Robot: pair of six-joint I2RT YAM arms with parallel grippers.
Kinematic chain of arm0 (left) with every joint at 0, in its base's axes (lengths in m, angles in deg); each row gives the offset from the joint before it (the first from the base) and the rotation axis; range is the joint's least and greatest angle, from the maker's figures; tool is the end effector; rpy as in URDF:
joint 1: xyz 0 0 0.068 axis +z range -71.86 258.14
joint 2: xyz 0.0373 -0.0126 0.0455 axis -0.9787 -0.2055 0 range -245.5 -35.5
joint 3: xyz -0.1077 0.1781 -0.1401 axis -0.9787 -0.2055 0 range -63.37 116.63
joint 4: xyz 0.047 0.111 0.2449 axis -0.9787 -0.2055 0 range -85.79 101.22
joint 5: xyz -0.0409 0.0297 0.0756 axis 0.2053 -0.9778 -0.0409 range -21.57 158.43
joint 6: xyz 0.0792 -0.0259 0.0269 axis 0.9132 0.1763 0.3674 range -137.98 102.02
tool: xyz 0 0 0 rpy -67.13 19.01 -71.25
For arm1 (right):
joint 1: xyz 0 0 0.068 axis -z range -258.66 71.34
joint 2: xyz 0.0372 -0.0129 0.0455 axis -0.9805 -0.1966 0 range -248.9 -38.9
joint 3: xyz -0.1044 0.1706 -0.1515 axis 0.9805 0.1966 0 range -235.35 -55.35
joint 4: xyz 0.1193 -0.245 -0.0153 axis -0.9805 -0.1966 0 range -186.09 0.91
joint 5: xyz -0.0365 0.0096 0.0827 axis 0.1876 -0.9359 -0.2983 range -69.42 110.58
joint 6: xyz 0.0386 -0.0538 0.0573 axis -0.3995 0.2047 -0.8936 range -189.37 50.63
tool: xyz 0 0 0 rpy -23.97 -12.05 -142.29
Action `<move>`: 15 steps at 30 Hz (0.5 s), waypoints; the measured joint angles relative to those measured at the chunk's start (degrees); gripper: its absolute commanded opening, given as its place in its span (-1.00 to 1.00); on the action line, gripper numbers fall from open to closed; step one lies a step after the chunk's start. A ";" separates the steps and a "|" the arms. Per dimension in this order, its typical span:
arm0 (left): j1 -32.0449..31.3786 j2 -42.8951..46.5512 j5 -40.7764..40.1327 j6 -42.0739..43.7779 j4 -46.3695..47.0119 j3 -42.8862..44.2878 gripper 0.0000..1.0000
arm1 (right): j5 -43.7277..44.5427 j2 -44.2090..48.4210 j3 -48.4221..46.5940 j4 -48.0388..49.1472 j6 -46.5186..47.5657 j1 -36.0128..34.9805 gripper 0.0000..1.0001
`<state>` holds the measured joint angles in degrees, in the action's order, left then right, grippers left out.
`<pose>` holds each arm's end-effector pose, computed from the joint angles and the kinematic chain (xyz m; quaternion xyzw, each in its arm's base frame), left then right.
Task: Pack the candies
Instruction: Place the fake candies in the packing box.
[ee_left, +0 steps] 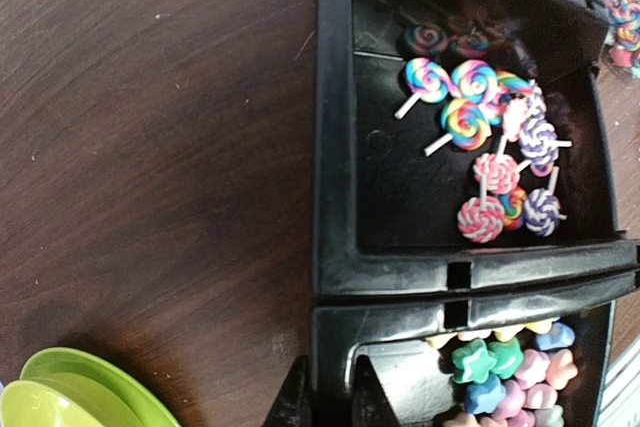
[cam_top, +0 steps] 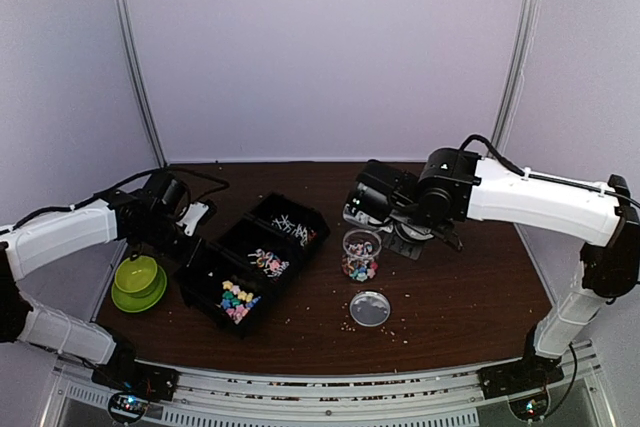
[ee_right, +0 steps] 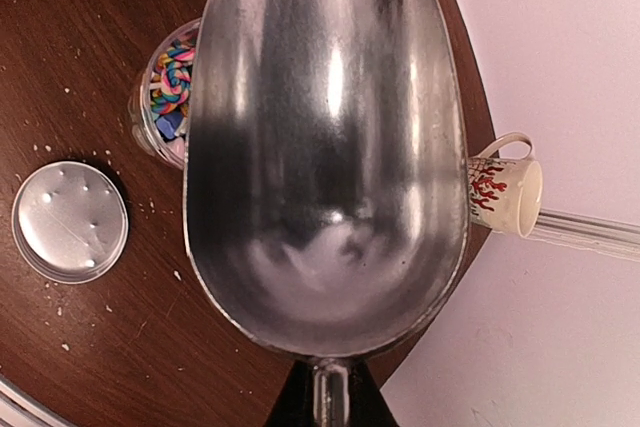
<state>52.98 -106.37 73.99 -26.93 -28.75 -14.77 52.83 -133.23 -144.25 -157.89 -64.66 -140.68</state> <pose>0.2432 -0.1226 0.1657 0.1483 0.9583 -0.1154 0.2153 0.1951 0.2790 0.2551 -0.4915 0.8157 -0.1782 0.2476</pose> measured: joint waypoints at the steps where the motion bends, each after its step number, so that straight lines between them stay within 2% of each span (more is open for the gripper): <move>1: 0.00 -0.55 -0.24 0.00 -0.07 0.17 -1.00 | -0.50 0.13 0.04 0.83 0.02 0.00 -1.00; 15: 0.00 -7.52 -0.90 0.07 0.66 2.45 -1.00 | -5.11 3.56 0.04 9.60 1.07 0.00 -1.00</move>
<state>52.98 -113.89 73.09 -26.87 -28.09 -12.32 47.71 -129.66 -144.21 -148.29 -63.59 -140.68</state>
